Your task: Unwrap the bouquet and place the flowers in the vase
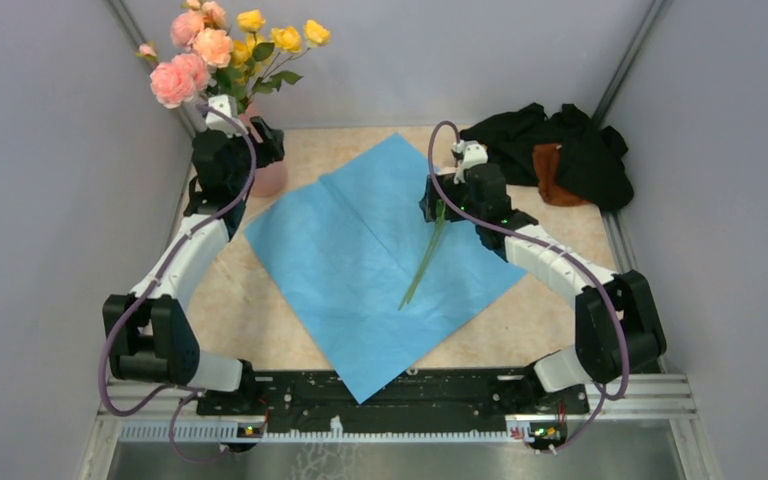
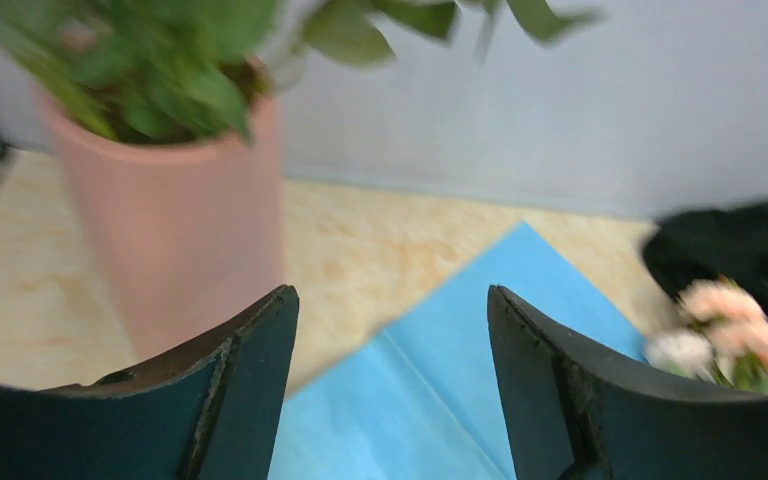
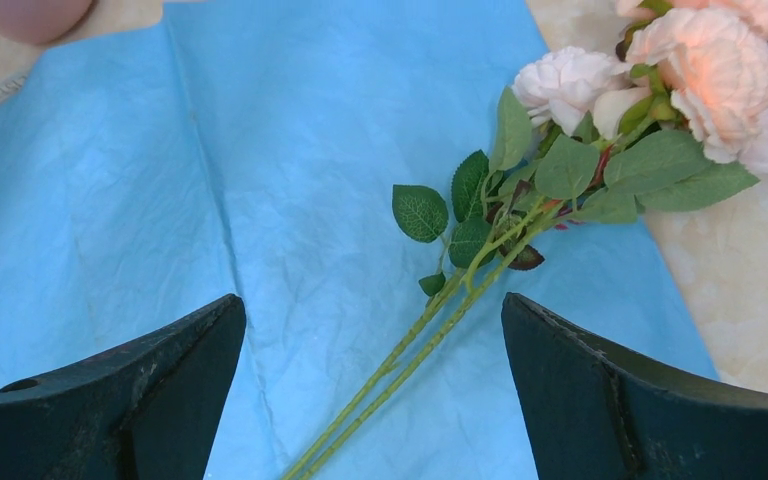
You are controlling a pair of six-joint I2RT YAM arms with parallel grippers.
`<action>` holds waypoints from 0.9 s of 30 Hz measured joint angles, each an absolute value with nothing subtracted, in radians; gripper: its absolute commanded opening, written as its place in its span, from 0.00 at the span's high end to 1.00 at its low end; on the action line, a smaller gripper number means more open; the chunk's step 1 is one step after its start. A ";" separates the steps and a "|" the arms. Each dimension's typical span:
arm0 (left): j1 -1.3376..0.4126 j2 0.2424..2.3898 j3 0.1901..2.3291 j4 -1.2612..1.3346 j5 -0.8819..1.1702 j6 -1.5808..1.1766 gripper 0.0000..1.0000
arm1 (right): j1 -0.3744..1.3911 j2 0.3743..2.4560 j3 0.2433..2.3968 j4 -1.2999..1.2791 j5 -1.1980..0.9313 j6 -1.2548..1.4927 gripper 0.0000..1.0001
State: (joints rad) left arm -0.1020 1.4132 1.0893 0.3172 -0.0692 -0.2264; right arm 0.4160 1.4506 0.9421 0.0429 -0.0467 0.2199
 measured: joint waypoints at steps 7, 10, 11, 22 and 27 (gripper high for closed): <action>-0.155 1.453 1.086 0.147 0.217 -0.277 0.26 | 0.416 1.406 0.942 0.043 -0.022 0.220 0.02; -0.223 1.530 1.103 0.088 0.291 -0.264 0.26 | 0.416 1.406 0.940 0.043 -0.006 0.221 0.02; -0.243 1.560 1.114 0.067 0.309 -0.260 0.27 | 0.416 1.406 0.938 0.044 0.001 0.222 0.05; -0.482 1.744 1.182 -0.045 0.437 -0.237 0.30 | 0.416 1.414 0.857 0.071 0.027 0.287 0.24; -0.544 1.781 1.232 -0.028 0.463 -0.236 0.30 | 0.416 1.449 0.850 0.107 0.014 0.324 0.24</action>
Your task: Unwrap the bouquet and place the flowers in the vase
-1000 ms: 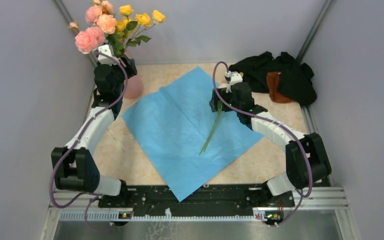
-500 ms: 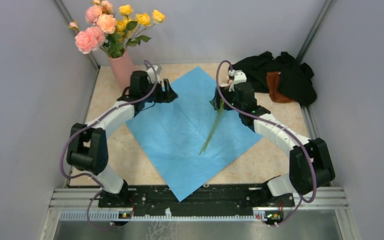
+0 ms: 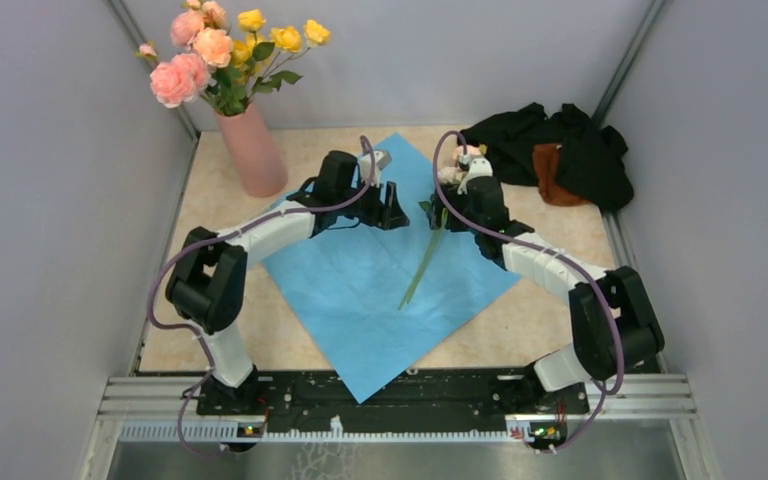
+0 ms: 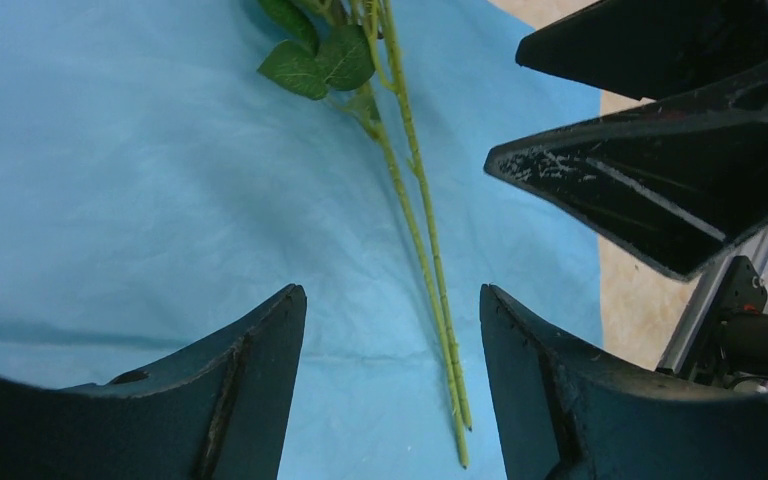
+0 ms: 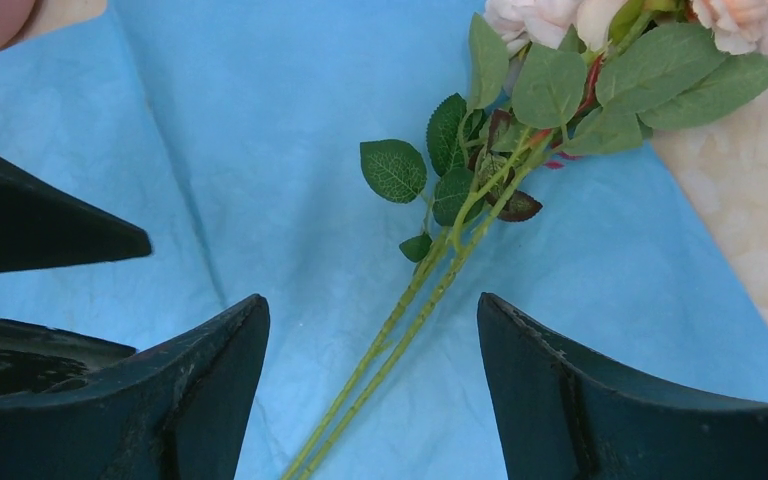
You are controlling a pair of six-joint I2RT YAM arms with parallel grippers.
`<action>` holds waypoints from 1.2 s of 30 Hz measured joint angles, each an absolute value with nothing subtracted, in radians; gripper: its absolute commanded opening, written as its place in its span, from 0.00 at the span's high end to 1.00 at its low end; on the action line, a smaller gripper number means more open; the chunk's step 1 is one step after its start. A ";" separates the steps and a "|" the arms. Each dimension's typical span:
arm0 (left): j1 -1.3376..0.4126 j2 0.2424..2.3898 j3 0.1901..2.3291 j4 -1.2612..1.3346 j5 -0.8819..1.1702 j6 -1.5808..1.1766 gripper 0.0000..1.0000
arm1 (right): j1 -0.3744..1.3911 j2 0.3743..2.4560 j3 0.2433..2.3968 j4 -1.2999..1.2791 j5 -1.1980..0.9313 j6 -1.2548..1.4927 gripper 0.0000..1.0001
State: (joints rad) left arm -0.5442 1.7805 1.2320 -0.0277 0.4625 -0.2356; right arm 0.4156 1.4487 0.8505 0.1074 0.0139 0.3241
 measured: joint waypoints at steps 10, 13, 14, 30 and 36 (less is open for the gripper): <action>-0.651 1.973 1.336 -0.034 0.469 -0.231 0.30 | 0.402 1.312 0.766 0.143 0.088 0.358 0.23; -0.668 2.010 1.361 -0.038 0.477 -0.231 0.30 | 0.389 1.214 0.759 0.152 0.126 0.359 0.23; -0.673 2.019 1.367 -0.037 0.479 -0.231 0.30 | 0.384 1.187 0.759 0.159 0.136 0.358 0.23; -0.726 2.164 1.498 -0.047 0.484 -0.231 0.36 | 0.365 1.106 0.759 0.160 0.163 0.341 0.23; -0.737 2.188 1.509 -0.051 0.482 -0.231 0.70 | 0.361 1.107 0.759 0.160 0.155 0.341 0.24</action>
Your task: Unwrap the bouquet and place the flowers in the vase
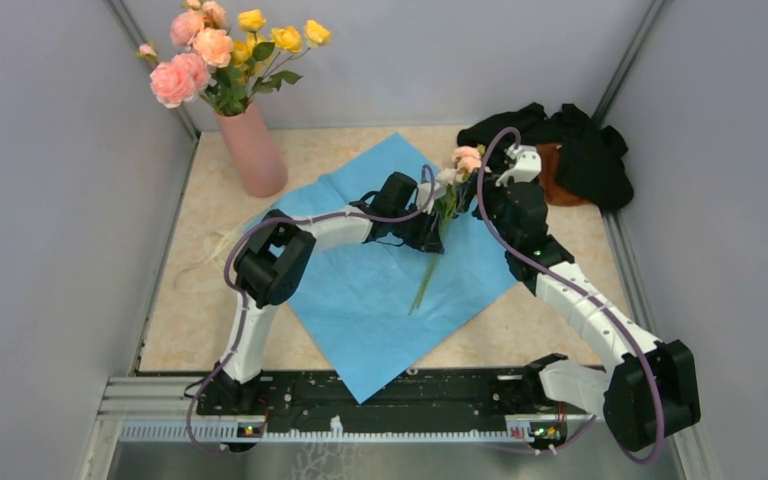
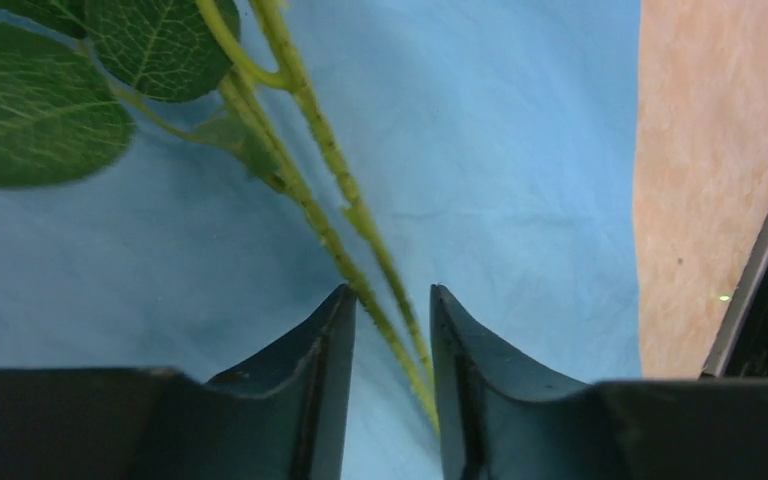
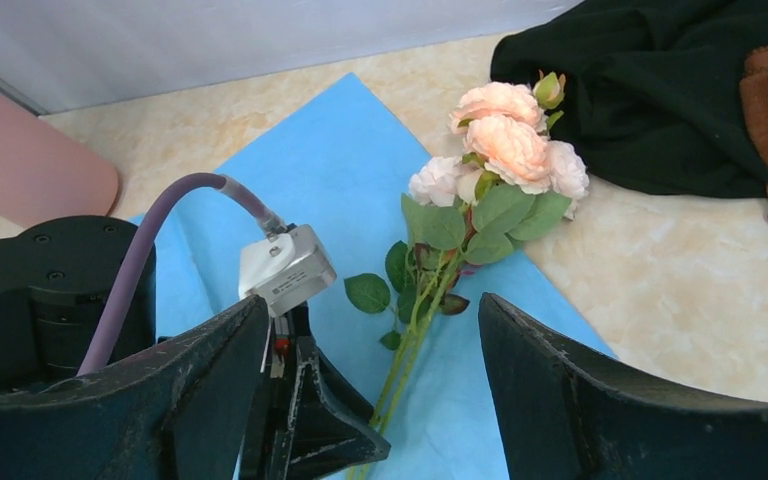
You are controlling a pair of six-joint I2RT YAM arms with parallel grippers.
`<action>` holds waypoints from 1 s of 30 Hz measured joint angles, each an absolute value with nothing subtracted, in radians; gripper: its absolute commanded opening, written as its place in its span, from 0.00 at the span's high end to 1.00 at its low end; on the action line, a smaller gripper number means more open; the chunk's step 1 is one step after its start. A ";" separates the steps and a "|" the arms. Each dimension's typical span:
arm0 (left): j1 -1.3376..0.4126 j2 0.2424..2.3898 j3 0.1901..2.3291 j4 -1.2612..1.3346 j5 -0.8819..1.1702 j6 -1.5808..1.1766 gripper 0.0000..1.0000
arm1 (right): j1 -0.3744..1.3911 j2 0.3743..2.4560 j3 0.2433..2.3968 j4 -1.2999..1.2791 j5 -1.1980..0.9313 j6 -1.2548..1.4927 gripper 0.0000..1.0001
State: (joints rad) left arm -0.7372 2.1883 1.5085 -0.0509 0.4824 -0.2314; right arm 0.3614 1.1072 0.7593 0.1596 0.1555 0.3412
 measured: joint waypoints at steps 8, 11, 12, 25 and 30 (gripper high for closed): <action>-0.739 2.174 1.485 -0.017 0.445 -0.239 1.00 | 0.361 1.125 0.759 0.160 0.141 0.342 0.24; -0.739 2.136 1.443 0.006 0.421 -0.238 1.00 | 0.361 1.133 0.756 0.163 0.134 0.342 0.24; -0.739 2.122 1.430 0.014 0.412 -0.238 1.00 | 0.361 1.135 0.752 0.166 0.133 0.342 0.24; -0.740 1.853 1.300 0.096 0.221 -0.250 1.00 | 0.357 1.142 0.746 0.173 0.115 0.344 0.24; -0.738 1.807 1.268 0.107 0.085 -0.255 1.00 | 0.357 1.142 0.735 0.182 0.110 0.344 0.24</action>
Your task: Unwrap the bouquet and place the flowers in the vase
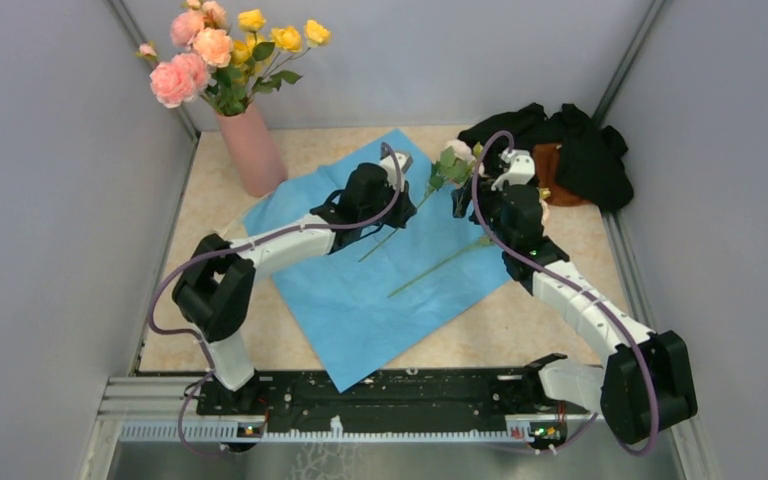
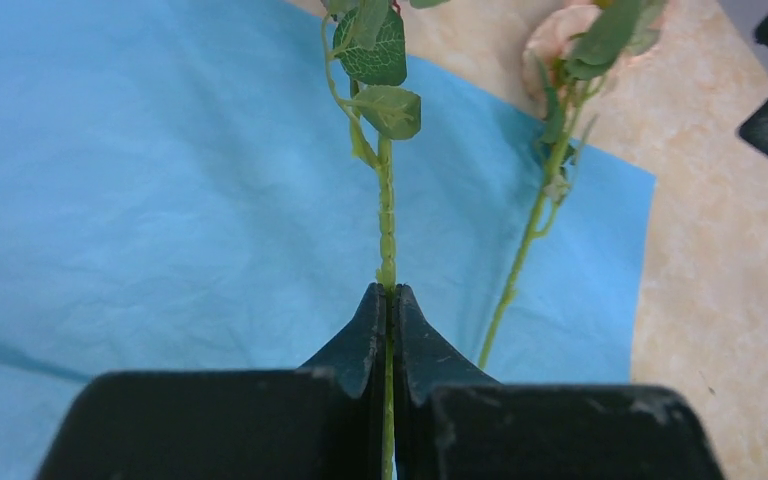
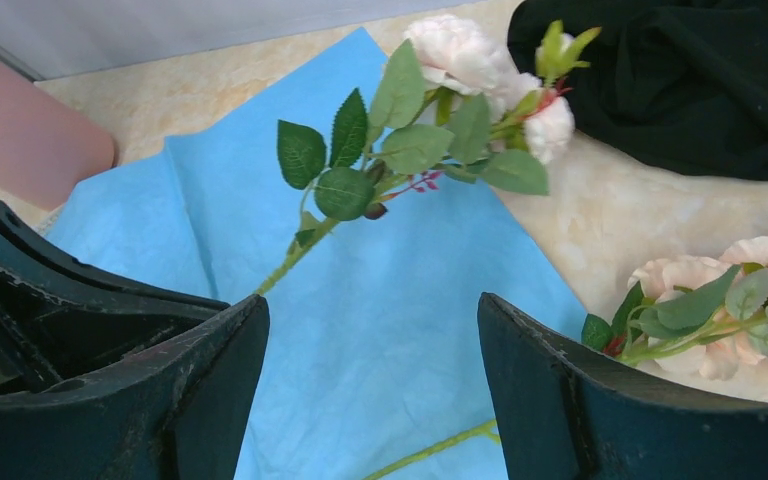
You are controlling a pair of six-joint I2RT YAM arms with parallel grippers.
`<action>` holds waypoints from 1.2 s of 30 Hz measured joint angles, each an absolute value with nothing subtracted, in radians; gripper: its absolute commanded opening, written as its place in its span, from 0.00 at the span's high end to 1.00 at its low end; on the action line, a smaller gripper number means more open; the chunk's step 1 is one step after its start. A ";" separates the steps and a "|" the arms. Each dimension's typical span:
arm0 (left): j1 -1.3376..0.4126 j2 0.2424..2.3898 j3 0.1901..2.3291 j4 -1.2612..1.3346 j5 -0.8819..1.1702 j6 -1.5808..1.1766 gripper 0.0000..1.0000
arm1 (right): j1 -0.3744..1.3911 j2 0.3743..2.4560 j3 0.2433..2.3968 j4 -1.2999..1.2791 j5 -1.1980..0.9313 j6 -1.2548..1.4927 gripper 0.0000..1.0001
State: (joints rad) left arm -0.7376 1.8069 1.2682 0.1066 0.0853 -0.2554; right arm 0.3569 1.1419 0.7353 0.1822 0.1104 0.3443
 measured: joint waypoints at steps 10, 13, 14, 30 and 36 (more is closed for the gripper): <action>-0.711 1.719 1.245 0.104 -0.094 -0.221 1.00 | 0.357 1.168 0.718 0.194 0.107 0.352 0.24; -0.708 1.707 1.313 0.096 -0.137 -0.187 1.00 | 0.357 1.196 0.718 0.194 0.103 0.361 0.24; -0.706 1.703 1.348 0.092 -0.152 -0.173 1.00 | 0.357 1.206 0.718 0.194 0.102 0.364 0.24; -0.648 1.581 1.536 0.168 -0.430 0.054 1.00 | 0.357 1.253 0.715 0.219 0.068 0.380 0.24; -0.614 1.568 1.556 0.125 -0.414 0.075 0.34 | 0.356 1.433 0.813 0.186 0.025 0.392 0.30</action>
State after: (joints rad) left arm -0.6140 1.5684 1.5562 0.1246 -0.4141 0.0750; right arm 0.3565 1.4330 0.8135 0.1864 0.0250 0.3920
